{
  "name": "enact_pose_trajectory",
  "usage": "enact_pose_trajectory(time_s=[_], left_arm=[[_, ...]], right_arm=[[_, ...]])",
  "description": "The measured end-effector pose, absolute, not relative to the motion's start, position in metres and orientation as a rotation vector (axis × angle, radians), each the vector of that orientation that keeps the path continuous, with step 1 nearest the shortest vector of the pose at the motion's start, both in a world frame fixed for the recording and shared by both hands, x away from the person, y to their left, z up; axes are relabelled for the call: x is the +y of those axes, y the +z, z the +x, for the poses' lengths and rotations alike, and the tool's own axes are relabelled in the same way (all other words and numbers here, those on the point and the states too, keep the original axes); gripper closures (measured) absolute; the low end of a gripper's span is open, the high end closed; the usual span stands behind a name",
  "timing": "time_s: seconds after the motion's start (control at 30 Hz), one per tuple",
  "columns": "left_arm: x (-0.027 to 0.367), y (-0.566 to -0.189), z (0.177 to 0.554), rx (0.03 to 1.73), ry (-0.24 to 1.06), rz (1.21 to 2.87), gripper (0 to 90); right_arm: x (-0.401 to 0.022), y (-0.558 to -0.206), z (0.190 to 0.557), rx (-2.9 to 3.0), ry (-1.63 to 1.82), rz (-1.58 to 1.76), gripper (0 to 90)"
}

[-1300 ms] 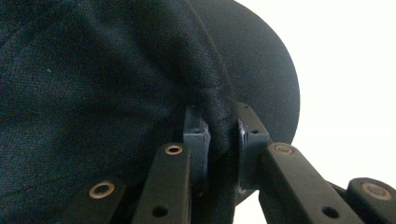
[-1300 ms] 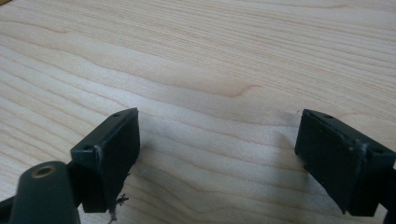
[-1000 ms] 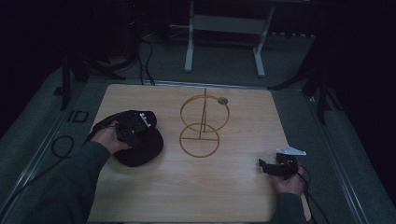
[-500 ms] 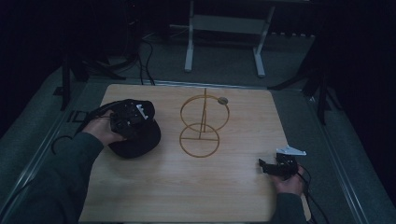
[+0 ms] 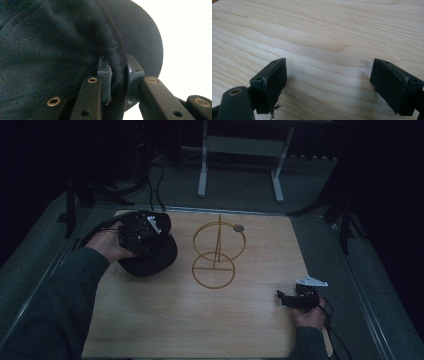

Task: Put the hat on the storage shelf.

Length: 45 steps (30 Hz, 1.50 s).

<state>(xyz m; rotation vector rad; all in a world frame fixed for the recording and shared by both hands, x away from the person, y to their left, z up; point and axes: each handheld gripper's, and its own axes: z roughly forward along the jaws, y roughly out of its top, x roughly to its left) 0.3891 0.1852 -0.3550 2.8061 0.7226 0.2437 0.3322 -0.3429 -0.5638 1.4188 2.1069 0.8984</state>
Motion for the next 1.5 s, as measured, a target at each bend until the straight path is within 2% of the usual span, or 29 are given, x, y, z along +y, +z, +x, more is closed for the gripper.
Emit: enact_pose_trajectory(time_s=[0.47,1.5], left_arm=[[0.180,-0.327,0.395,0.674,0.292,2.791,77.2],[0.180,-0.291,0.399,0.578,0.311,2.767,77.0]], right_arm=[[-0.343,-0.564,0.332,2.107,0.898,1.418,14.0],[-0.343,-0.564,0.332,2.107,0.899,1.418,14.0]])
